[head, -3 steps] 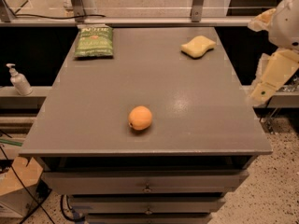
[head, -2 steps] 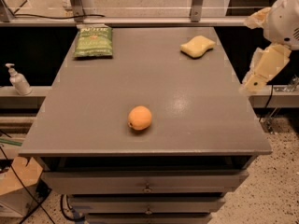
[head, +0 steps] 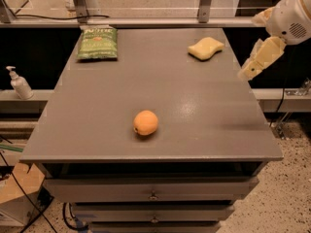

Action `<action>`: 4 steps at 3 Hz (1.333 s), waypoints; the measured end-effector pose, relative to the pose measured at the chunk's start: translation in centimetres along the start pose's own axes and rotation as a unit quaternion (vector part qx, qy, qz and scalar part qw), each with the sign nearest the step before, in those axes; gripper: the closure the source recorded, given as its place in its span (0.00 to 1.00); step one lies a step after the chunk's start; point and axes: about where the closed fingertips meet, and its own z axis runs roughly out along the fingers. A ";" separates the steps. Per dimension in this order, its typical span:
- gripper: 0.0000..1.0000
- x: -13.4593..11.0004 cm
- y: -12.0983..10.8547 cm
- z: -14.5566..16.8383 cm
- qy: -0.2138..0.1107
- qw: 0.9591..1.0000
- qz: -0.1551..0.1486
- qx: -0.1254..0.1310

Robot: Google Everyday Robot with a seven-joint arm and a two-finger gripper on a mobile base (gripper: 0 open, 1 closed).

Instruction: Move sponge near green jalapeno chip bag

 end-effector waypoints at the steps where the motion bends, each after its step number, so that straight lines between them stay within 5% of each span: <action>1: 0.00 0.1 -0.6 0.3 -0.002 1.000 0.003 0.002; 2: 0.00 -0.4 -0.9 1.4 -0.012 1.000 0.007 0.008; 4: 0.00 -2.4 -5.4 6.4 -0.080 0.995 0.062 0.019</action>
Offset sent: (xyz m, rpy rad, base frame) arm 0.0263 0.0138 -0.0127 0.0502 -0.0451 -0.0336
